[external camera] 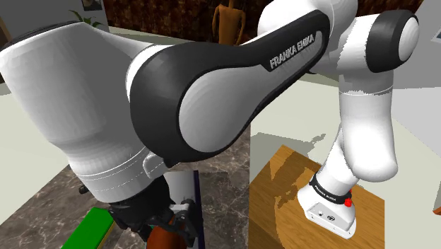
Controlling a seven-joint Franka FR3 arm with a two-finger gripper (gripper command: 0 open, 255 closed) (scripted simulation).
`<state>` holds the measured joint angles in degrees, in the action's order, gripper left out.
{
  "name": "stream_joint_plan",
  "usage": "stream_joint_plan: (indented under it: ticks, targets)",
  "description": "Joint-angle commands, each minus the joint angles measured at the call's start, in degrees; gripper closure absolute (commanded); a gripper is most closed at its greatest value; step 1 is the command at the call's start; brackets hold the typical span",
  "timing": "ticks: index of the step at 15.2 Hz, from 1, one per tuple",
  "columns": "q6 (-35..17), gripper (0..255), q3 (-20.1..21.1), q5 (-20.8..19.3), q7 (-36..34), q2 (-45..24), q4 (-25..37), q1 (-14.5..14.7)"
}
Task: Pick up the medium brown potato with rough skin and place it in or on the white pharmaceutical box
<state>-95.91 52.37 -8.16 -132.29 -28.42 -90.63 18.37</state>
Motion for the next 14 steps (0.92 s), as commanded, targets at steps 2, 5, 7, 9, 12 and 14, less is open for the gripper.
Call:
stream_joint_plan:
  ticks: [2, 5, 7, 9, 12, 14]
  targets:
    - [0.01, 0, -0.01, -0.01, 0.00, 0.00, -0.03, -0.02]
    - [2.04, 0, -0.09, -0.11, -0.01, -0.29, 2.32, 0.41]
    - [6.27, 0, -0.32, -0.50, -0.13, -1.14, 7.44, 1.56]
    - [8.00, 0, -0.47, -0.72, -0.20, -1.59, 9.65, 2.15]
    - [8.00, 0, -0.47, -0.72, -0.20, -1.59, 9.65, 2.14]
    - [8.00, 0, -0.47, -0.72, -0.20, -1.59, 9.65, 2.15]
